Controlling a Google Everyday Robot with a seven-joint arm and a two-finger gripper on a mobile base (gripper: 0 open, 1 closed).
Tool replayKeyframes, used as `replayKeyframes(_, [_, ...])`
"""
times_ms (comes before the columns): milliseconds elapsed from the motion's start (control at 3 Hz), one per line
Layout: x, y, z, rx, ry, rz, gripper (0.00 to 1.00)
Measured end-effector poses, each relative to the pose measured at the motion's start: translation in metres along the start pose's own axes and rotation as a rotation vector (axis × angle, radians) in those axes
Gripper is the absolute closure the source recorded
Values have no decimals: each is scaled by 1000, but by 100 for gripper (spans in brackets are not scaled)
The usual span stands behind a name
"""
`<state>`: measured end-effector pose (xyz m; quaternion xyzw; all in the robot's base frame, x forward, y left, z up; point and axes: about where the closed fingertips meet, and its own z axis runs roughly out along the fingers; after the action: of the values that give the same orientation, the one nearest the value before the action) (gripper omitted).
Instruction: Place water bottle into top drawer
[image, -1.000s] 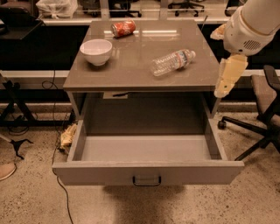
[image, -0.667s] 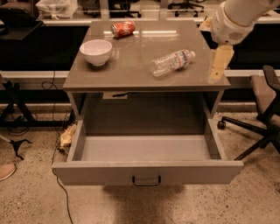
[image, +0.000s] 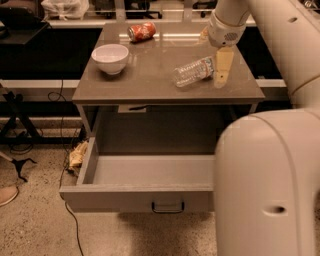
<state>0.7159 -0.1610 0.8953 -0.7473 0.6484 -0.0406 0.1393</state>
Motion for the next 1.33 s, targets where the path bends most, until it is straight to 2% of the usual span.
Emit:
replayKeyframes(333, [-17,-24,9,4,1,-23,0])
replayKeyframes(667, [-27,-38,18,14,-8,-15,0])
replayKeyframes(1000, [-29,-43,31,9,-34,12,19])
replayKeyframes(1333, [-29,-42,50,-15,-63,39,42])
